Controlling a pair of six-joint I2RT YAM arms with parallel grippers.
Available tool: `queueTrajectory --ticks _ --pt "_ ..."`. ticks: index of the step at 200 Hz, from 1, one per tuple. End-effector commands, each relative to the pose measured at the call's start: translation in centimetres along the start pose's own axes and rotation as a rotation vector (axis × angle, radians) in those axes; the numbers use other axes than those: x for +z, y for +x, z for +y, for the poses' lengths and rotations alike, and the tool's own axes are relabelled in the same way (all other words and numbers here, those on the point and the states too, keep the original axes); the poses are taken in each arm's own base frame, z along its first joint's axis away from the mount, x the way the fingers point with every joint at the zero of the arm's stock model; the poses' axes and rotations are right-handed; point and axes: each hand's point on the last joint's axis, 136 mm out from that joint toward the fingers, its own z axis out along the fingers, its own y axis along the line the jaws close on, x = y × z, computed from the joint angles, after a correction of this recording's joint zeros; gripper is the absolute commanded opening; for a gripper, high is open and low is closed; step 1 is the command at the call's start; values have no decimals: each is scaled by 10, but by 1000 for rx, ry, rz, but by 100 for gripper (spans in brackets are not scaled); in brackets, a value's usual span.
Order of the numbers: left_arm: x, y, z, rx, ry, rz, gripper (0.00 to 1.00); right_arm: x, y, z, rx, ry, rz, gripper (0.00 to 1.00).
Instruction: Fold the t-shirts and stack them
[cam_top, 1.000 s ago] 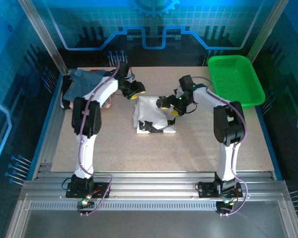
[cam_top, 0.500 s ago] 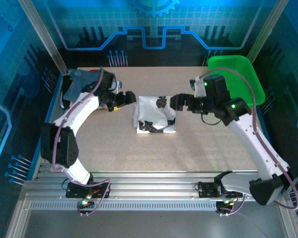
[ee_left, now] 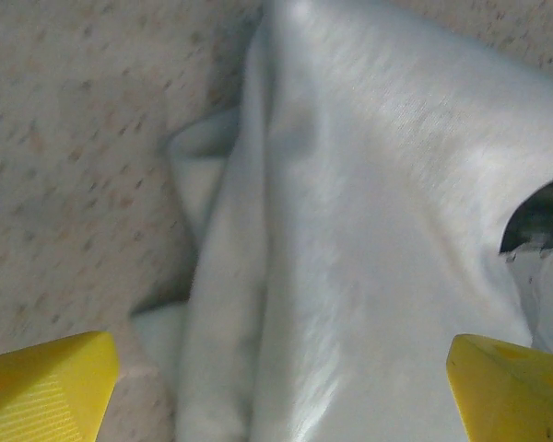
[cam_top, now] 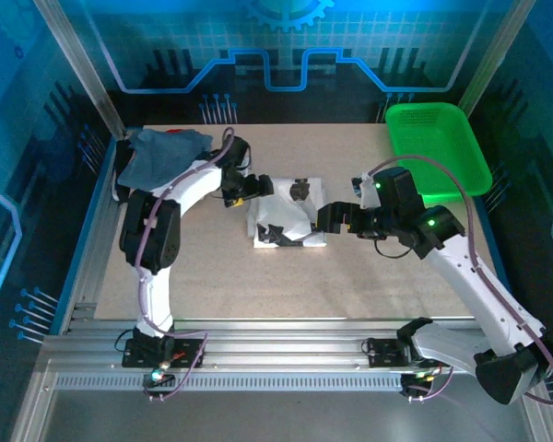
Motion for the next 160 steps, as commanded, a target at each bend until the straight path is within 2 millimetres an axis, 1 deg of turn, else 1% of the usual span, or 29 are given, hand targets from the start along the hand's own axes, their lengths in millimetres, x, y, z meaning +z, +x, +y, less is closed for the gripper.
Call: queueTrajectory --ticks 1,32,63,81,92,109,130,136,144,153,156,160 --pt "18 -4 5 -3 -116 17 92 0 8 6 -6 -35 32 100" --pt "46 -5 15 32 -261 38 90 0 8 9 -9 -62 41 100" --pt "78 3 18 50 -354 73 87 -2 6 11 -16 -82 51 100" --pt "92 7 20 59 -386 85 79 -7 3 15 -23 -107 48 100" --pt "99 10 22 56 -395 103 70 -11 2 15 -27 -102 46 100" --pt "107 19 25 50 -398 137 49 -18 -2 15 -30 -109 34 100" --pt "110 25 29 60 -402 159 32 -24 -8 14 -16 -122 22 100" --pt "108 24 28 73 -399 158 27 -25 -9 14 -13 -127 19 100" --pt "102 19 29 93 -412 145 14 -27 -10 15 -12 -136 17 100" --pt "94 12 27 119 -411 135 3 -27 -11 17 -13 -141 15 100" --pt "90 10 26 129 -411 129 0 -28 -12 17 -13 -143 13 100" --pt "85 5 25 143 -414 118 0 -28 -12 17 -12 -146 12 100"
